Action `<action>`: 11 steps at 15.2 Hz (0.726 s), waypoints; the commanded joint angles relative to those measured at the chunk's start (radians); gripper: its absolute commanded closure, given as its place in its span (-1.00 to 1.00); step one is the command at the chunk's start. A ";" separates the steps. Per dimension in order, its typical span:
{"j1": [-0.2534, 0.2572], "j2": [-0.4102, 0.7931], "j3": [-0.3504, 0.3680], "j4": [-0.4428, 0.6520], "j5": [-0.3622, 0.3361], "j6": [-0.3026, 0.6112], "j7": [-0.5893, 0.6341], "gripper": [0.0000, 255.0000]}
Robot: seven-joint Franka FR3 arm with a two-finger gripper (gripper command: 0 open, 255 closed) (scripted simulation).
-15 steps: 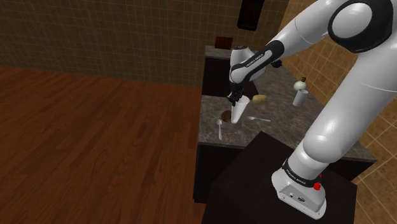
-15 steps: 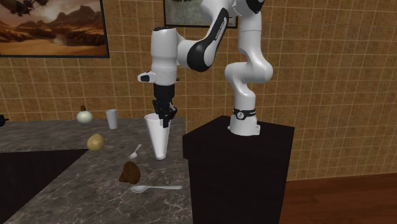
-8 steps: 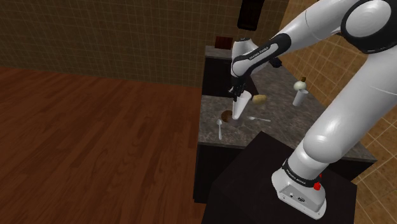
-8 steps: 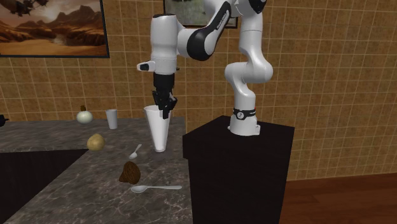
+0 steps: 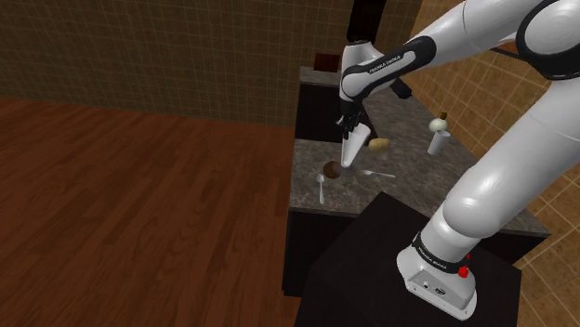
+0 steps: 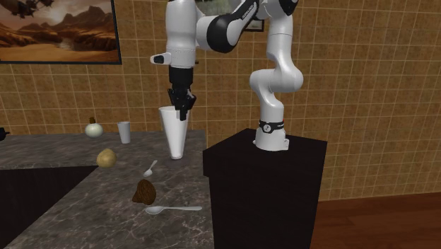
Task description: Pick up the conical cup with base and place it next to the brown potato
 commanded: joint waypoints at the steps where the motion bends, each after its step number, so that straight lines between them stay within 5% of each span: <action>1: 0.000 -0.017 0.001 0.012 0.001 -0.028 -0.004 1.00; 11: 0.004 -0.076 0.010 0.092 0.008 -0.166 -0.021 1.00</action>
